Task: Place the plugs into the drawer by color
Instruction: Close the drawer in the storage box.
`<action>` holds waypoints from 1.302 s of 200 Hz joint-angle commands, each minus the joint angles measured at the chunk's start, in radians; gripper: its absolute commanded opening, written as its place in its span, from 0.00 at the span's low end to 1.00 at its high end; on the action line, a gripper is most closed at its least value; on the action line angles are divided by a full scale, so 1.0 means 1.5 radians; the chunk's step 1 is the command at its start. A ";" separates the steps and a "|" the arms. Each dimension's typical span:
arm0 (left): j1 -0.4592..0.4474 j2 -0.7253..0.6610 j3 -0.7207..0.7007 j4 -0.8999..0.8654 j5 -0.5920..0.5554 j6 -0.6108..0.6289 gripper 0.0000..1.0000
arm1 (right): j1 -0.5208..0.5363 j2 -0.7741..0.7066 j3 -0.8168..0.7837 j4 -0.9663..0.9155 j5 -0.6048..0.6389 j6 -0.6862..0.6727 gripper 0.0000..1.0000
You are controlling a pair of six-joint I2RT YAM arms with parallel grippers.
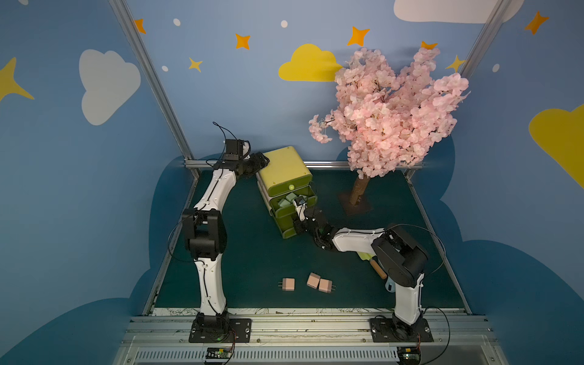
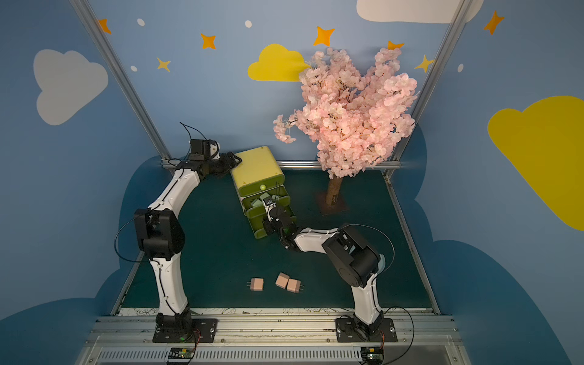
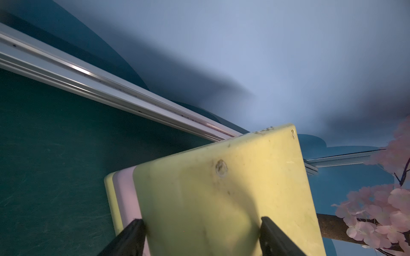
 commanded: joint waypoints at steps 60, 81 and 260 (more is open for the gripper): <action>-0.010 0.024 -0.030 -0.112 -0.037 0.027 0.81 | -0.005 0.061 0.118 0.026 0.002 0.008 0.40; -0.011 0.023 -0.031 -0.113 -0.038 0.029 0.81 | -0.011 0.076 0.143 0.023 -0.006 0.022 0.40; -0.010 0.022 -0.030 -0.113 -0.039 0.031 0.81 | -0.014 0.044 0.182 -0.036 -0.057 0.048 0.46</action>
